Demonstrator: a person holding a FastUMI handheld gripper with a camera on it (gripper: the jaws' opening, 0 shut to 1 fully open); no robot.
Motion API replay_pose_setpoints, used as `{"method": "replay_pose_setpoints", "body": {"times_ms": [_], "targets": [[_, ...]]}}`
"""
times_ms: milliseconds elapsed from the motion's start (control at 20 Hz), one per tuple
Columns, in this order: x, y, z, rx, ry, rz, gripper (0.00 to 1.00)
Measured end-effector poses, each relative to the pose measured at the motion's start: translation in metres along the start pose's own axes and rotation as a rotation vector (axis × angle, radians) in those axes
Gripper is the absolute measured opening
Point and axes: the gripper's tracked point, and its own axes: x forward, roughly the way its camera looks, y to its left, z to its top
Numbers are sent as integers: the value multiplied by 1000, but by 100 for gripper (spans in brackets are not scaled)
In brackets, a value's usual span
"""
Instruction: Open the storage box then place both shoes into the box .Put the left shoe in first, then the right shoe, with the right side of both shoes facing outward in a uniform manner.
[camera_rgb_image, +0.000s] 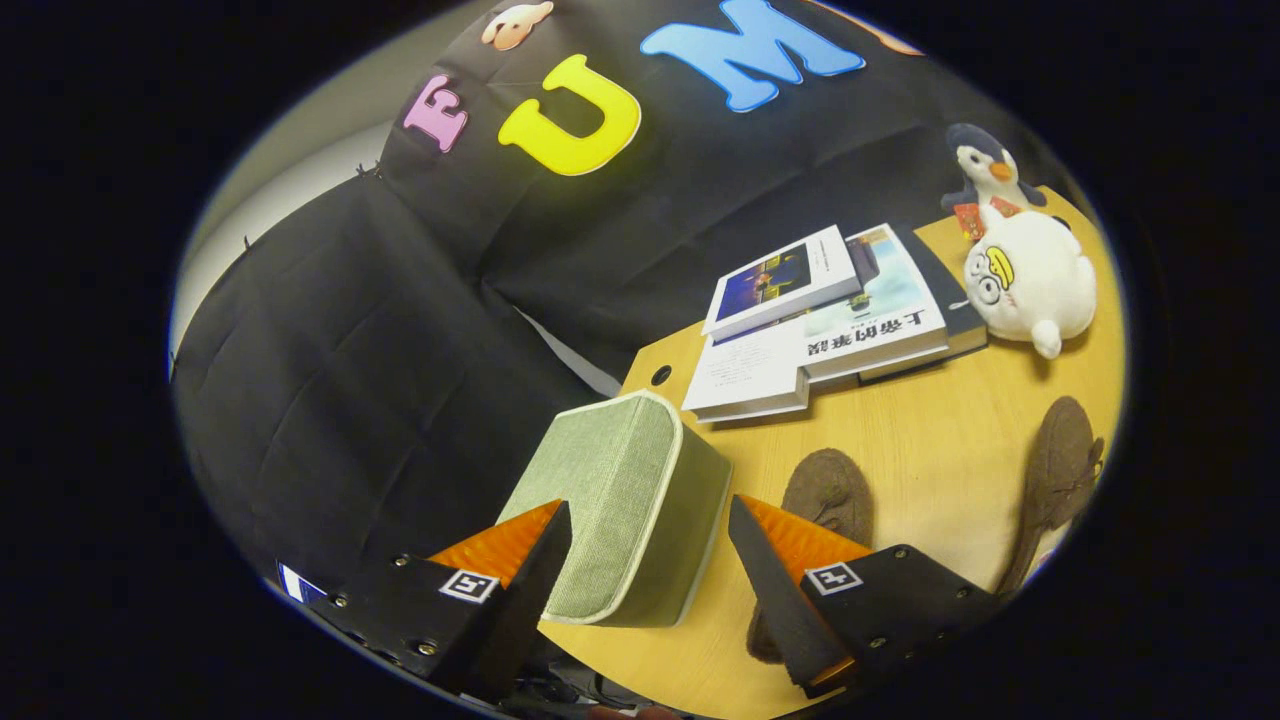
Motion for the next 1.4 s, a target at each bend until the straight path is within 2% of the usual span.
{"method": "replay_pose_setpoints", "body": {"times_ms": [300, 700, 900, 950, 1000, 1050, 1200, 1300, 1400], "targets": [[47, 2, -26, 182, 104, 176, 96], [82, -2, -41, 461, 182, 327, 95], [88, 9, -40, 522, 194, 367, 92], [90, 12, -41, 525, 197, 372, 87], [90, 15, -41, 528, 204, 379, 86], [85, 20, -40, 532, 205, 397, 80], [86, 15, -33, 526, 187, 365, 45], [78, 19, -29, 542, 188, 391, 23], [70, 27, -23, 518, 187, 413, 23]]}}
